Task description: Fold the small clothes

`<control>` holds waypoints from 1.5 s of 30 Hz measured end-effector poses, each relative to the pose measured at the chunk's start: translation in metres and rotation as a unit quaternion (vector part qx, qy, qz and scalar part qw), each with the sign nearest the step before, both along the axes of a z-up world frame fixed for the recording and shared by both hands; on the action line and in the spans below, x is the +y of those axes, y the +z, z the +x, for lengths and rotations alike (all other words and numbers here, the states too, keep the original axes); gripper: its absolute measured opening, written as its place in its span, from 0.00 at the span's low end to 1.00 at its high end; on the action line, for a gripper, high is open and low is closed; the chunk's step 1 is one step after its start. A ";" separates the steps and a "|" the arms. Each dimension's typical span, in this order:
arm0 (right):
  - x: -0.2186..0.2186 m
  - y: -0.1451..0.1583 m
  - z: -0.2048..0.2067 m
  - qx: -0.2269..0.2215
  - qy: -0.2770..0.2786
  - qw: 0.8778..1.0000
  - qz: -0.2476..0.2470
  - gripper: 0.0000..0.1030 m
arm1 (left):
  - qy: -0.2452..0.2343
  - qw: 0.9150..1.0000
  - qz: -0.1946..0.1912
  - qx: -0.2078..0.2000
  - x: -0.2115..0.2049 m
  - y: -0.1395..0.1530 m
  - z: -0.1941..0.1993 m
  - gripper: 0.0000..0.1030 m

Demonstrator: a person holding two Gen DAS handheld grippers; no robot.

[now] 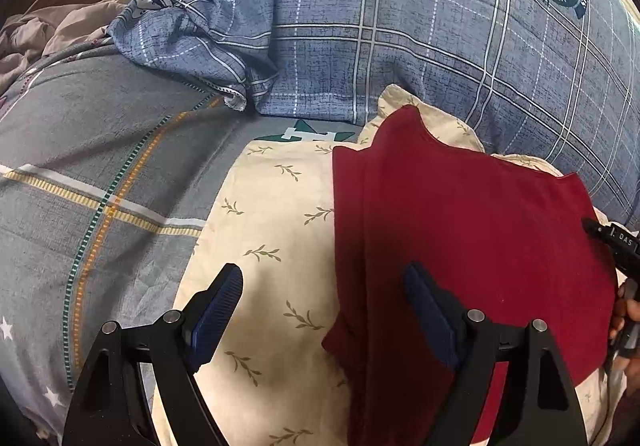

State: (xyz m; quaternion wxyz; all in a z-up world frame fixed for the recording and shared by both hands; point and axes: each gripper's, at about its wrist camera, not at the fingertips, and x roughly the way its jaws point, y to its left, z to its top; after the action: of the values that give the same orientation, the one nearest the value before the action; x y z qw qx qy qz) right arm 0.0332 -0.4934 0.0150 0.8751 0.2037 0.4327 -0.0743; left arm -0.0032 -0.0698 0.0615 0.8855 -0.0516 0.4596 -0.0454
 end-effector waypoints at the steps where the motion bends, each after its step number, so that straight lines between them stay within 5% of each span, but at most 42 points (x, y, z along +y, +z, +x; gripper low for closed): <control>1: 0.000 0.002 -0.001 -0.005 -0.004 1.000 -0.002 0.49 | 0.000 1.000 0.000 0.000 0.000 0.000 0.000 0.80; 5: 0.007 0.016 -0.008 -0.015 -0.004 0.999 -0.032 0.49 | -0.002 1.000 0.001 0.000 0.000 0.000 0.001 0.80; 15: 0.035 0.057 -0.028 -0.077 0.033 0.996 -0.020 0.51 | -0.005 1.000 -0.008 -0.004 -0.002 0.001 -0.002 0.80; 22: 0.062 0.036 0.006 -0.045 0.076 0.996 -0.034 0.46 | -0.022 0.998 -0.063 -0.007 0.002 0.004 -0.004 0.81; 28: 0.036 0.004 0.031 -0.009 0.033 0.999 -0.015 0.40 | -0.028 0.998 -0.047 0.008 -0.006 -0.006 0.003 0.81; 33: 0.042 -0.001 0.033 -0.010 0.041 0.999 -0.034 0.45 | -0.022 0.999 -0.031 0.032 -0.013 -0.019 0.010 0.81; 40: 0.020 0.000 0.014 -0.055 0.036 0.996 0.054 0.48 | -0.008 0.999 -0.042 0.032 -0.012 -0.022 0.010 0.82; 45: 0.045 0.021 -0.006 -0.058 0.060 0.996 0.022 0.58 | -0.011 0.999 -0.041 0.027 -0.009 -0.015 0.002 0.81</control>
State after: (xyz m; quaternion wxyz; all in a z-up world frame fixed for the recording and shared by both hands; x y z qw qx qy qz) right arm 0.0269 -0.4480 0.0363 0.8969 0.2005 0.3943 0.0000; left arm -0.0009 -0.0787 0.0470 0.8696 -0.0843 0.4812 -0.0721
